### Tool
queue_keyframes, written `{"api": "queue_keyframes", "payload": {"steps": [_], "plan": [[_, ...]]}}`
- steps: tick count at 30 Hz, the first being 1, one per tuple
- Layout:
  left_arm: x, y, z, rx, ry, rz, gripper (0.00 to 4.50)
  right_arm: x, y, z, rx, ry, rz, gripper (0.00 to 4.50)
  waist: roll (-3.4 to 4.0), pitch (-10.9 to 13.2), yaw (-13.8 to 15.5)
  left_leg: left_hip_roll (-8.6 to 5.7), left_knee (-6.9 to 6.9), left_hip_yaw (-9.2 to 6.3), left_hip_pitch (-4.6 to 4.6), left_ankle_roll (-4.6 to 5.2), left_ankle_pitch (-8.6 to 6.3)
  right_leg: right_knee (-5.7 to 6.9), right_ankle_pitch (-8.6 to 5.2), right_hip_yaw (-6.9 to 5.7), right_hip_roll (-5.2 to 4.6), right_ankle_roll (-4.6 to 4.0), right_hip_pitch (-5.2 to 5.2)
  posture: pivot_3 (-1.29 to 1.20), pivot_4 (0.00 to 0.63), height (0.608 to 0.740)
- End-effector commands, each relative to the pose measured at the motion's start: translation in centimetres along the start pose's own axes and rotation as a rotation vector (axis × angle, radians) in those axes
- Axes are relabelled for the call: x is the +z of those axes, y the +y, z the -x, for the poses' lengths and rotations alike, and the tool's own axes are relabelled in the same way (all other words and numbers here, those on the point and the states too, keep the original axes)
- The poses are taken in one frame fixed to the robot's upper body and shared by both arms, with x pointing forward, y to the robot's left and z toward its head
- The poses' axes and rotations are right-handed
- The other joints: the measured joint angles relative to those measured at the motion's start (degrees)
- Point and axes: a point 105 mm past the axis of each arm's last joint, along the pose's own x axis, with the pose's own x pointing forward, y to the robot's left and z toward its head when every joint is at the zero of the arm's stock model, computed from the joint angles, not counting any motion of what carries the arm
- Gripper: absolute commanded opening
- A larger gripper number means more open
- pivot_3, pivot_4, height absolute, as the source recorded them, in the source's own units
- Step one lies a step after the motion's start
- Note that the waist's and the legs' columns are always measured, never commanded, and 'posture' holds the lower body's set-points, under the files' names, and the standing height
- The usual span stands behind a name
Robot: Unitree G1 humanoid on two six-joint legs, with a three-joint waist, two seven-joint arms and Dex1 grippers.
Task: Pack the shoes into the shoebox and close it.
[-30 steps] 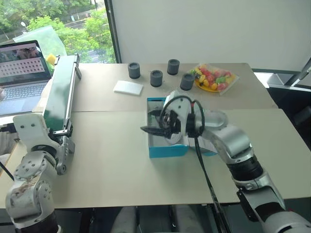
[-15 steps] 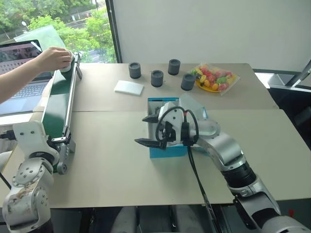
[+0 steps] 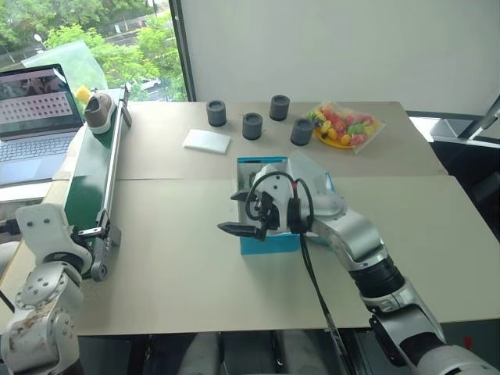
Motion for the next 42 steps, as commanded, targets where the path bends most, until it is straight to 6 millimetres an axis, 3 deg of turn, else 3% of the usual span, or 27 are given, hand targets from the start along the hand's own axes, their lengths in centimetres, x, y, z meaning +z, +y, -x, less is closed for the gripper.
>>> {"api": "queue_keyframes", "payload": {"steps": [1, 24, 42], "plan": [[0.5, 0.5, 0.3, 0.012, -0.026, 0.024, 4.50, 1.4, -0.3, 0.2, -0.012, -0.038, 0.044, 4.47, 0.00, 0.0, 0.0, 0.01, 0.00, 0.00, 0.00, 0.00, 0.00, 0.00, 0.00, 0.00, 0.01, 0.00, 0.00, 0.00, 0.150, 0.740], [-1.6, 0.9, -0.2, 0.007, 0.044, 0.079, 4.50, 1.1, -0.1, 0.4, 0.000, -0.034, -0.008, 4.47, -0.02, 0.0, 0.0, 0.01, 0.00, 0.01, 0.01, 0.00, 0.00, 0.00, 0.00, 0.01, 0.01, 0.00, 0.01, 0.00, 0.150, 0.740], [-1.5, 2.2, 0.0, 0.057, 0.037, 0.064, 4.50, 1.5, -0.1, -0.4, -0.020, -0.055, -0.046, 4.47, -0.02, 0.0, 0.0, 0.04, 0.00, 0.00, 0.00, -0.01, 0.00, 0.00, 0.00, 0.01, -0.01, 0.00, 0.00, 0.00, 0.150, 0.740]]}}
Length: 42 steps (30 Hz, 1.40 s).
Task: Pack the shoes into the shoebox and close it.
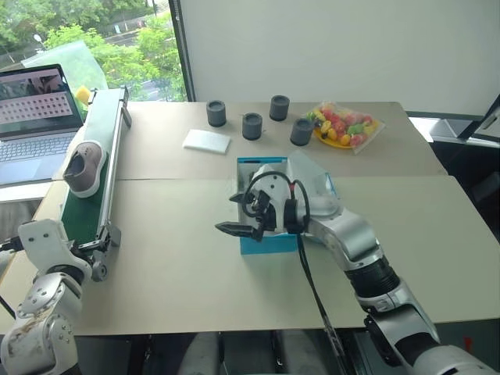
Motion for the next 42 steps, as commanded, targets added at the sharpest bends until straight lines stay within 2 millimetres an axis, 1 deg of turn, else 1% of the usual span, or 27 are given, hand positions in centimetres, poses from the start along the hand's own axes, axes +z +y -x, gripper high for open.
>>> {"api": "queue_keyframes", "payload": {"steps": [1, 16, 19, 25, 26, 27, 28, 30, 32, 33, 37, 38, 39, 40, 42], "plan": [[0.9, 0.8, 0.3, 0.032, -0.041, -0.012, 4.50, 1.7, -0.1, 0.1, -0.010, -0.057, 0.009, 4.47, 0.00, 0.0, 0.0, 0.02, 0.00, -0.01, 0.00, 0.00, 0.00, 0.00, 0.00, 0.00, 0.00, 0.00, 0.00, 0.00, 0.150, 0.740], [-1.1, 3.2, 0.5, 0.093, 0.028, -0.050, 4.50, 1.7, -0.2, 0.4, -0.024, -0.060, -0.015, 4.47, 0.00, 0.0, -0.1, 0.07, -0.01, 0.01, 0.01, -0.01, -0.01, 0.00, 0.00, 0.02, 0.02, -0.01, -0.03, 0.00, 0.150, 0.740], [-1.4, 3.3, 0.4, 0.093, 0.039, -0.067, 4.50, 1.7, -0.3, 0.4, -0.027, -0.060, -0.017, 4.47, 0.00, 0.0, -0.1, 0.08, -0.01, 0.01, 0.01, -0.01, -0.01, 0.00, 0.00, 0.02, 0.01, -0.01, -0.02, 0.00, 0.150, 0.740], [-1.5, 2.7, 0.1, 0.072, 0.032, -0.048, 4.50, 1.8, -0.4, 0.5, -0.035, -0.060, -0.016, 4.47, -0.01, 0.0, -0.1, 0.09, -0.01, 0.00, 0.01, -0.01, -0.01, 0.00, 0.00, 0.02, 0.01, -0.01, -0.02, 0.00, 0.150, 0.740], [-1.3, 2.5, 0.1, 0.064, 0.023, -0.045, 3.98, 1.9, -0.4, 0.5, -0.036, -0.061, -0.015, 4.50, -0.01, 0.0, -0.1, 0.09, -0.01, 0.01, 0.01, -0.01, -0.01, 0.00, 0.00, 0.02, 0.01, -0.01, -0.02, 0.00, 0.150, 0.740], [-1.2, 2.4, 0.1, 0.060, 0.019, -0.043, 3.78, 1.9, -0.5, 0.5, -0.037, -0.062, -0.015, 4.50, -0.01, 0.0, -0.1, 0.09, -0.01, 0.00, 0.01, -0.01, -0.01, 0.00, 0.00, 0.02, 0.01, -0.01, -0.02, 0.00, 0.150, 0.740], [-1.2, 2.4, 0.0, 0.060, 0.016, -0.040, 3.33, 1.9, -0.5, 0.5, -0.038, -0.062, -0.014, 4.50, -0.01, 0.0, -0.1, 0.09, -0.01, 0.00, 0.01, -0.01, -0.01, 0.00, 0.00, 0.02, 0.01, -0.01, -0.02, 0.00, 0.150, 0.740], [-1.1, 2.4, 0.0, 0.063, 0.015, -0.034, 2.75, 2.0, -0.5, 0.5, -0.039, -0.064, -0.013, 4.50, -0.01, 0.0, 0.0, 0.09, -0.01, 0.00, 0.02, -0.01, -0.01, 0.01, 0.00, 0.02, 0.01, -0.01, -0.02, 0.00, 0.150, 0.740], [-0.8, 2.5, -0.1, 0.069, 0.009, -0.019, 2.58, 2.0, -0.6, 0.5, -0.042, -0.065, -0.010, 4.50, -0.01, 0.0, 0.1, 0.11, -0.01, 0.00, 0.04, -0.01, -0.01, 0.01, 0.01, 0.02, 0.02, -0.02, -0.01, 0.00, 0.150, 0.740], [-0.8, 2.5, -0.2, 0.071, 0.008, -0.015, 2.57, 2.1, -0.6, 0.5, -0.042, -0.066, -0.010, 4.50, -0.01, 0.0, 0.1, 0.11, -0.01, 0.01, 0.03, -0.01, -0.01, 0.01, 0.01, 0.01, 0.02, -0.02, -0.01, 0.00, 0.150, 0.740], [0.7, 1.7, -0.3, 0.049, -0.052, 0.013, 2.57, 2.1, -0.8, 0.5, -0.048, -0.069, -0.009, 4.50, -0.04, 0.0, 0.1, 0.10, -0.01, 0.00, 0.01, -0.01, -0.01, -0.01, 0.01, 0.01, 0.01, -0.02, -0.01, 0.00, 0.150, 0.740], [1.5, 1.4, -0.3, 0.051, -0.089, 0.014, 2.57, 2.2, -0.8, 0.5, -0.050, -0.071, -0.010, 4.50, -0.05, 0.0, 0.1, 0.10, -0.01, 0.01, 0.00, -0.01, -0.01, -0.01, 0.01, 0.01, 0.01, -0.02, -0.02, 0.00, 0.150, 0.740], [2.5, 1.2, -0.2, 0.056, -0.136, 0.012, 2.57, 2.2, -0.9, 0.5, -0.053, -0.074, -0.015, 4.50, -0.05, 0.0, 0.1, 0.11, -0.01, 0.00, -0.01, -0.02, -0.01, -0.02, 0.01, 0.01, 0.01, -0.02, -0.03, 0.00, 0.150, 0.740], [4.3, 0.5, 0.0, 0.051, -0.224, -0.001, 2.57, 2.3, -1.1, 0.4, -0.060, -0.078, -0.031, 4.50, -0.06, 0.0, 0.1, 0.11, -0.01, 0.00, -0.03, -0.02, -0.01, -0.02, 0.01, 0.01, 0.02, -0.02, -0.05, 0.00, 0.150, 0.740], [7.3, -1.5, 0.9, 0.021, -0.374, -0.076, 2.57, 2.5, -1.8, 0.4, -0.089, -0.094, -0.110, 4.50, -0.19, 0.0, 0.1, 0.11, -0.01, 0.00, -0.05, -0.03, -0.02, -0.02, 0.02, 0.01, 0.02, -0.02, -0.07, 0.00, 0.150, 0.740]]}}
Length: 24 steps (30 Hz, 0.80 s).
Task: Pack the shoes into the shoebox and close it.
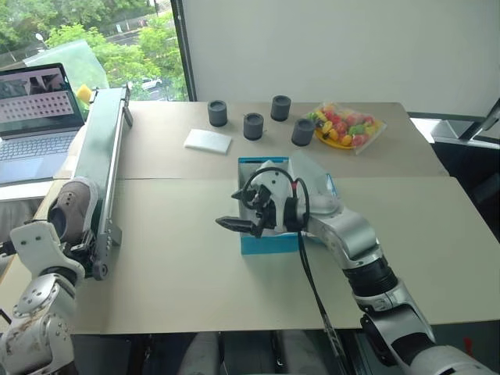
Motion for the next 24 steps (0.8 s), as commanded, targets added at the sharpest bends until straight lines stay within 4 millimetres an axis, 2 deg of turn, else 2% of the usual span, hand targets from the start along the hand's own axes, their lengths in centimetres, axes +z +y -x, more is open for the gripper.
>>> {"api": "queue_keyframes", "payload": {"steps": [1, 3, 6, 8, 10, 14, 19, 24], "plan": [[7.4, -3.4, 1.8, -0.058, -0.359, -0.131, 2.57, 2.3, -1.5, 0.1, -0.053, -0.077, -0.144, 4.50, -0.14, 0.0, 0.0, 0.01, 0.00, 0.00, -0.02, 0.00, 0.00, 0.00, 0.01, 0.00, 0.01, -0.01, -0.01, 0.00, 0.150, 0.740], [7.3, -6.2, 2.1, -0.161, -0.368, -0.134, 2.57, 3.2, -2.9, 0.0, -0.086, -0.135, -0.367, 4.50, -0.14, 0.0, 0.0, 0.01, 0.00, -0.01, 0.00, -0.01, 0.00, 0.00, 0.04, 0.06, -0.02, -0.01, 0.00, 0.00, 0.150, 0.740], [6.1, -10.9, 2.9, -0.365, -0.329, -0.081, 2.57, 4.3, -3.5, -0.2, -0.050, -0.192, -0.618, 4.50, -0.12, 0.0, 0.1, 0.03, -0.01, -0.08, 0.05, 0.00, -0.01, 0.01, 0.06, 0.19, -0.03, -0.01, 0.01, 0.00, 0.150, 0.740], [5.1, -14.4, 4.0, -0.527, -0.265, -0.010, 2.57, 4.5, -3.4, -0.4, -0.019, -0.191, -0.737, 4.50, -0.12, 0.0, 0.1, 0.03, -0.03, -0.07, 0.01, 0.01, -0.02, -0.02, 0.06, 0.20, -0.02, 0.00, -0.02, 0.00, 0.150, 0.740], [5.5, -17.1, 5.3, -0.653, -0.250, 0.064, 2.57, 4.7, -3.3, -0.5, 0.007, -0.192, -0.819, 4.50, -0.12, 0.0, 0.1, 0.03, -0.03, -0.05, -0.04, 0.06, -0.05, -0.05, 0.06, 0.19, -0.01, 0.00, -0.03, 0.00, 0.150, 0.740], [6.1, -20.0, 6.4, -0.790, -0.234, 0.060, 2.57, 5.3, -3.0, -0.6, 0.029, -0.201, -0.892, 4.50, -0.11, 0.0, -0.1, 0.03, -0.02, 0.13, -0.20, 0.07, -0.05, -0.01, 0.06, 0.18, 0.03, 0.01, -0.16, 0.00, 0.150, 0.740], [6.5, -22.0, 7.1, -0.876, -0.225, 0.058, 2.57, 5.2, -2.6, -1.1, 0.013, -0.191, -0.893, 4.50, -0.10, 0.0, -0.7, -0.05, -0.02, 0.29, -0.05, 0.09, -0.06, -0.01, 0.05, 0.27, 0.11, 0.02, -0.08, 0.00, 0.150, 0.740], [5.6, -23.0, 7.8, -0.926, -0.184, 0.051, 2.57, 6.0, -3.1, -1.1, -0.007, -0.244, -0.907, 4.50, -0.10, 0.0, -0.5, -0.05, -0.02, 0.31, -0.08, 0.09, -0.06, -0.02, 0.05, 0.25, 0.13, 0.03, -0.07, 0.00, 0.150, 0.740]]}}
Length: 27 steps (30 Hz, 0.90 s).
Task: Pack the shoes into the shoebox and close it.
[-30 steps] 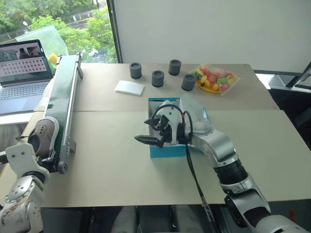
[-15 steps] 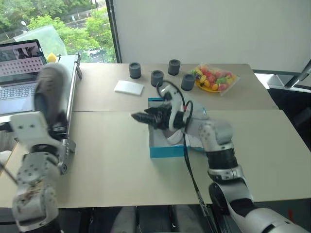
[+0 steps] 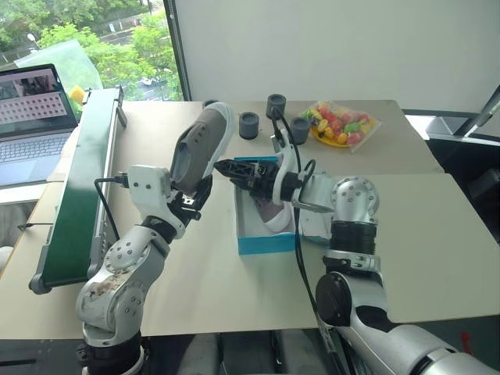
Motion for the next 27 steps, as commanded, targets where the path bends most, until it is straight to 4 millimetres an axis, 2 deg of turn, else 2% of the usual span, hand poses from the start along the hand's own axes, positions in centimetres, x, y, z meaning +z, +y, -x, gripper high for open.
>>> {"api": "queue_keyframes", "payload": {"steps": [1, 11, 20, 27], "plan": [[0.4, -3.5, 0.0, -0.159, -0.013, 0.011, 2.57, 1.4, 2.2, -0.7, 0.073, -0.070, 0.015, 4.50, 0.00, 0.0, 0.0, 0.00, 0.00, 0.00, -0.01, 0.00, 0.00, -0.01, 0.00, 0.00, 0.00, 0.00, 0.00, 0.00, 0.150, 0.740], [0.1, -3.6, 0.1, -0.169, 0.004, 0.024, 2.57, 3.2, 1.1, -0.1, 0.023, -0.163, 0.019, 4.50, 0.00, 0.0, 0.0, 0.01, 0.00, 0.00, 0.00, 0.00, 0.00, -0.01, 0.00, 0.00, 0.01, 0.00, 0.01, 0.00, 0.150, 0.740], [-0.8, -3.1, 0.0, -0.154, 0.037, 0.085, 2.57, 4.2, 3.7, 0.1, 0.195, -0.199, -0.063, 4.50, 0.00, 0.0, 0.0, 0.01, 0.00, 0.01, -0.01, 0.00, 0.00, -0.02, 0.00, 0.00, 0.01, 0.00, 0.01, 0.00, 0.150, 0.740], [-1.3, -2.8, -0.3, -0.152, 0.064, 0.095, 2.57, 4.2, 4.2, 0.2, 0.202, -0.189, -0.042, 4.50, 0.04, 0.0, 0.0, 0.03, 0.00, 0.01, 0.00, 0.00, 0.00, -0.05, 0.00, -0.02, 0.04, 0.01, 0.04, 0.00, 0.150, 0.740]]}}
